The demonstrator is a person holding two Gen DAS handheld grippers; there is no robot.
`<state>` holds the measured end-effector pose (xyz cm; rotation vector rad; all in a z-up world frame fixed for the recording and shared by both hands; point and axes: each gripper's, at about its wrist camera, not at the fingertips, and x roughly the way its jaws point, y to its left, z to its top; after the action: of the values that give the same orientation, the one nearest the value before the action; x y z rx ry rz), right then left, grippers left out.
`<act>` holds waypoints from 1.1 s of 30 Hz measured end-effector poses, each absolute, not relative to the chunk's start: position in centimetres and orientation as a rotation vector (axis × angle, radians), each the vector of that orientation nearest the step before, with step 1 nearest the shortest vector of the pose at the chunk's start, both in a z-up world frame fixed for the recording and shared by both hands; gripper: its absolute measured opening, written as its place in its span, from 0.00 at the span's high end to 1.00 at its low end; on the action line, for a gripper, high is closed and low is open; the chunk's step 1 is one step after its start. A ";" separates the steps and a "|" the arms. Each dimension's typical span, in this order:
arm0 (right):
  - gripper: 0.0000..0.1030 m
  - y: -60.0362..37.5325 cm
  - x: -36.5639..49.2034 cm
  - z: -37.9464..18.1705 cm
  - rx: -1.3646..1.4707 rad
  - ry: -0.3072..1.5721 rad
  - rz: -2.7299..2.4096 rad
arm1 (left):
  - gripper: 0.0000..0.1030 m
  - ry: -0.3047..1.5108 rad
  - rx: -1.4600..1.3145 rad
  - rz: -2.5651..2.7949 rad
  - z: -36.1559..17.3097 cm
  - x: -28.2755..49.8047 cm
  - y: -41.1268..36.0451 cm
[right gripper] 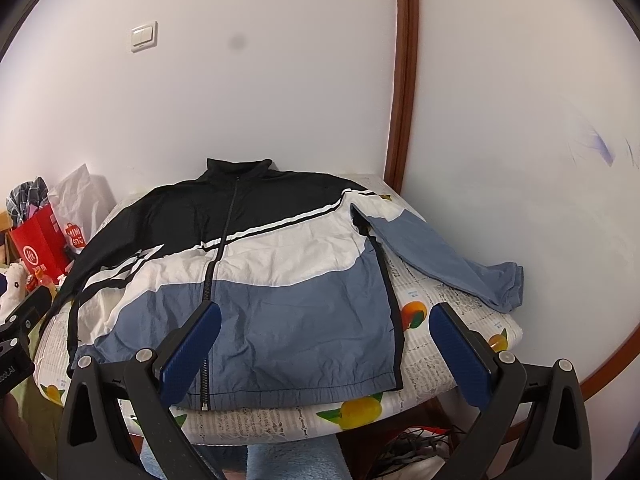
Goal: Fold large clothes
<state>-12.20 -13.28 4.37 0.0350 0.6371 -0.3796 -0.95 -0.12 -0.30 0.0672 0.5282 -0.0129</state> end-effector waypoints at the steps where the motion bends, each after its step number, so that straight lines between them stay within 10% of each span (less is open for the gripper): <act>1: 0.01 -13.2 -12.2 4.4 0.033 0.638 -0.379 | 0.00 0.528 0.067 -0.013 -0.3 -0.9 -0.1; 33: 0.01 -13.4 -12.2 4.1 0.031 0.635 -0.390 | 0.00 0.537 0.063 0.006 -0.7 -0.7 -0.1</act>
<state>-12.23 -13.44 4.13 0.0311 0.6347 -0.3903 -0.65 -0.08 -0.71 0.0630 0.5366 0.0056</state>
